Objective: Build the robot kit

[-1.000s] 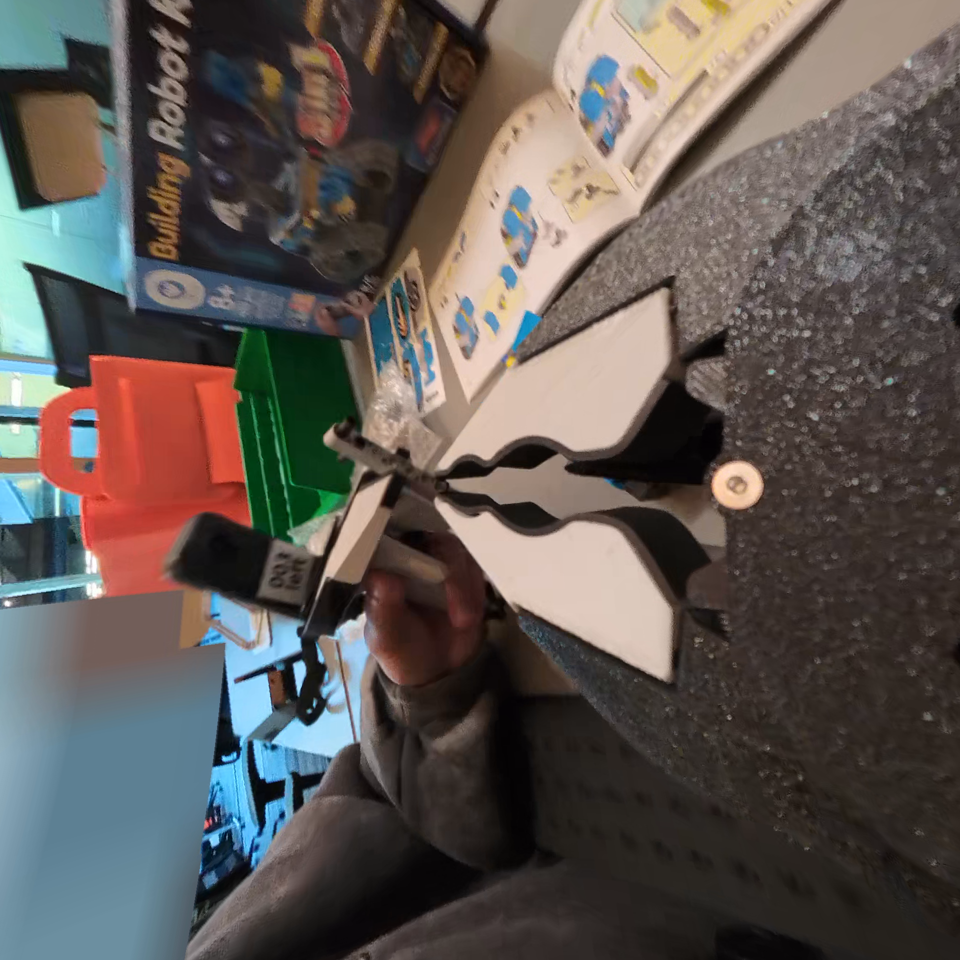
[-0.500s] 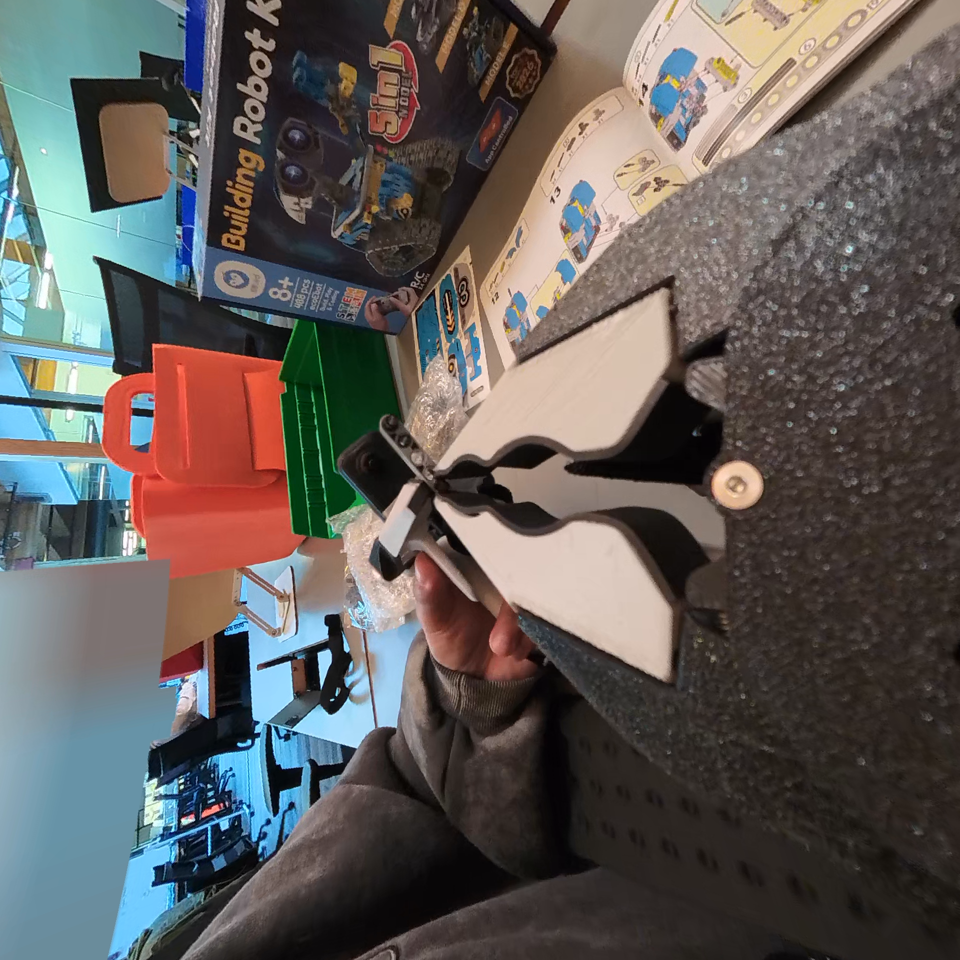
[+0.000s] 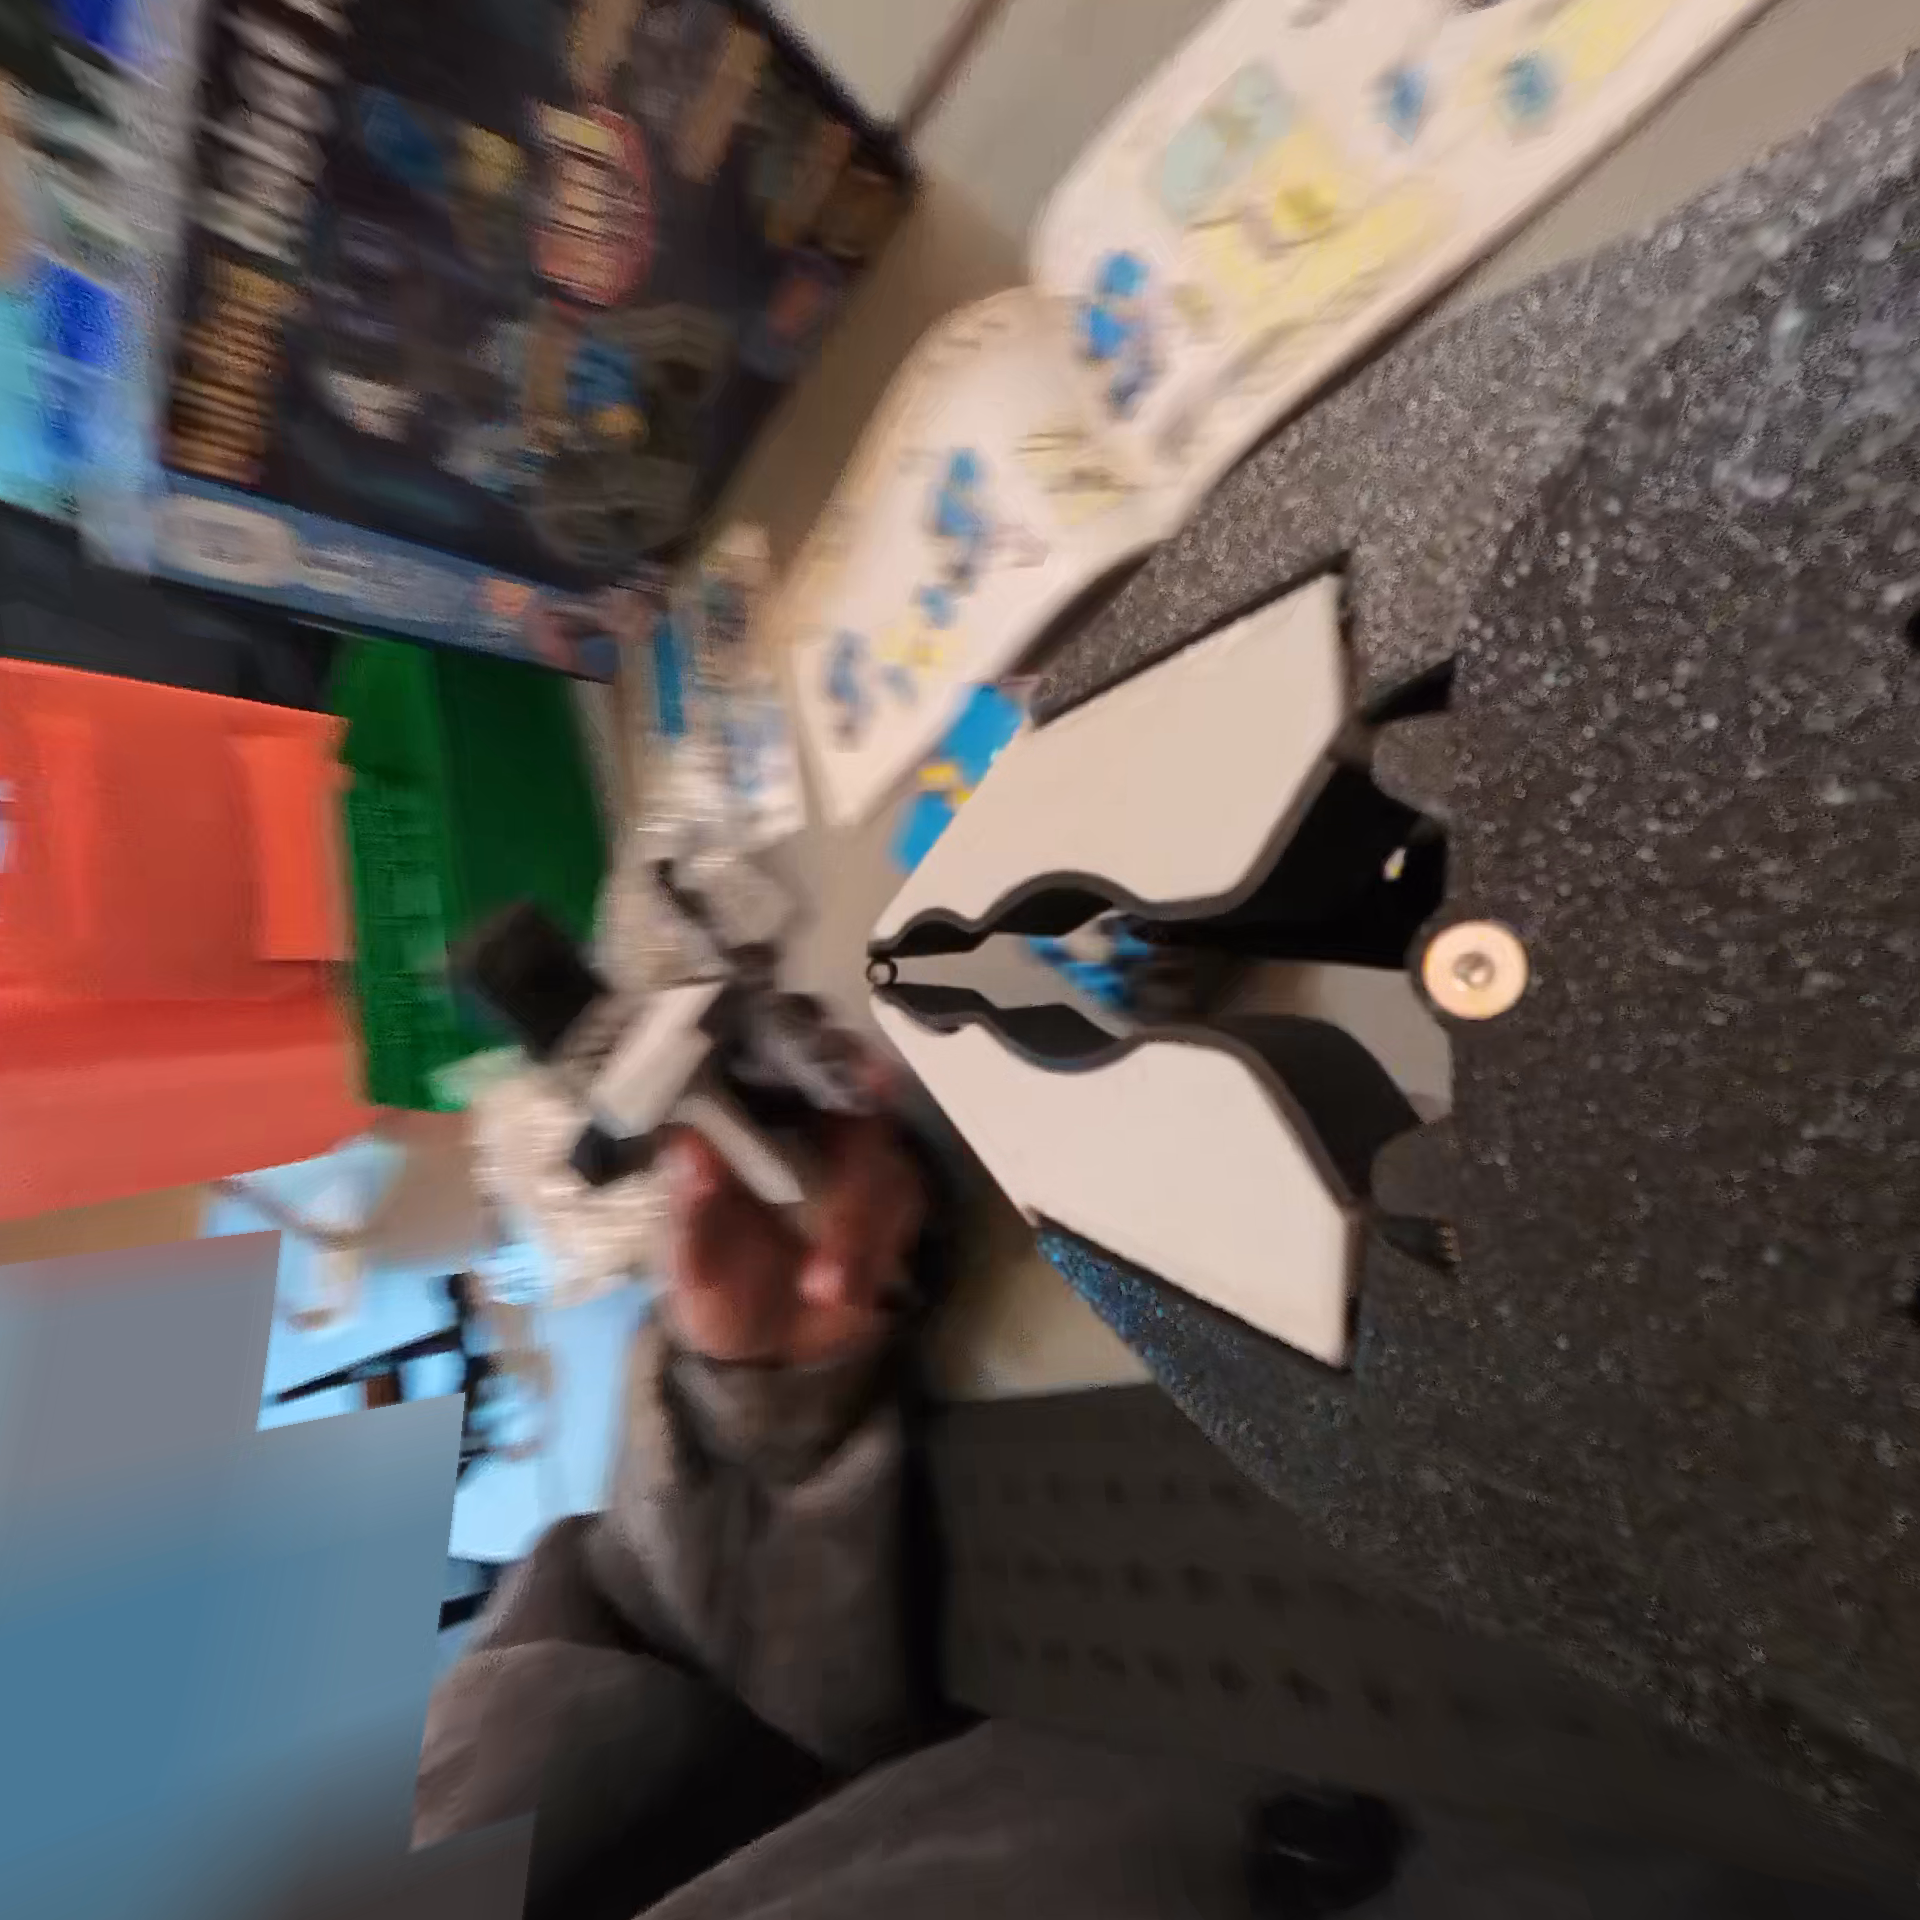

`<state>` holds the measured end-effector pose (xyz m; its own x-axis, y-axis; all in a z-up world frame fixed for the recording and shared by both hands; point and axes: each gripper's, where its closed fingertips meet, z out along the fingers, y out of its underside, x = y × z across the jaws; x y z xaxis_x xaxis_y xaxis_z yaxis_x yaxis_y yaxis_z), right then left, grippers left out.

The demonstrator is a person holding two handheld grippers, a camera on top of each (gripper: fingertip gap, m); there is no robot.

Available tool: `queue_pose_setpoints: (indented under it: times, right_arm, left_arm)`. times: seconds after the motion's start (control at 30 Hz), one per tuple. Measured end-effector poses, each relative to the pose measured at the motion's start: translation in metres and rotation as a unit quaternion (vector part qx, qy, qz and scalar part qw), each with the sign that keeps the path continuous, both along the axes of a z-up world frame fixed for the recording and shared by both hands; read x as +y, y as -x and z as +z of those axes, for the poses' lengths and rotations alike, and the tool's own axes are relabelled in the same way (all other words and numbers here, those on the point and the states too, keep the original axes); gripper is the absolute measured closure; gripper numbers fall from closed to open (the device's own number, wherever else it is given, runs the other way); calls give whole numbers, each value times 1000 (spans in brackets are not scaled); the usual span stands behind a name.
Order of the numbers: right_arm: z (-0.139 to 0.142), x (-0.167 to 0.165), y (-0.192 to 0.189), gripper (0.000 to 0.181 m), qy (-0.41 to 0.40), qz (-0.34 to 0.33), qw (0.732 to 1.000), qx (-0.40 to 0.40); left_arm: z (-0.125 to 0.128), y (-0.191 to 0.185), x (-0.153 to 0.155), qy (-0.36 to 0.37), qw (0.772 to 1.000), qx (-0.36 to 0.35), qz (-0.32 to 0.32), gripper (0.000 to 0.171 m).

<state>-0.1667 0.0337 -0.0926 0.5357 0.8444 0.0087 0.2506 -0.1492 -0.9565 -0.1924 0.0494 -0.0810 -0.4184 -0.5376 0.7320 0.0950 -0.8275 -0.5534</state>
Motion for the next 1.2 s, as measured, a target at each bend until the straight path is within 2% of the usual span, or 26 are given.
queue_pose_setpoints:
  times: [0.07, 0.17, 0.27, 0.37, 0.97, 1.03, 1.2]
  right_arm:
    - [-41, -7, -54, 177, 102, -31, 987, -118]
    - [-93, -34, -127, 176, 177, -63, 948, -256]
    - [-114, -68, -152, 176, 211, -59, 930, -295]
    - [-136, -88, -171, 176, 235, -75, 913, -323]
    - [-139, -96, -179, 174, 257, -96, 913, -302]
    - [-139, -93, -182, 168, 251, -102, 912, -309]
    - [-139, -93, -182, 167, 257, -101, 910, -308]
  left_arm:
    - [-9, 1, 7, -71, 995, 58, 31, 166]
    - [-21, -1, 12, -170, 975, 123, 73, 165]
    - [-32, -7, 7, -216, 960, 158, 78, 165]
    - [-37, -11, 0, -240, 953, 171, 72, 165]
    - [-40, -14, -6, -242, 953, 172, 56, 165]
    - [-40, -14, -7, -242, 953, 171, 55, 165]
    - [-40, -14, -8, -239, 955, 171, 51, 165]
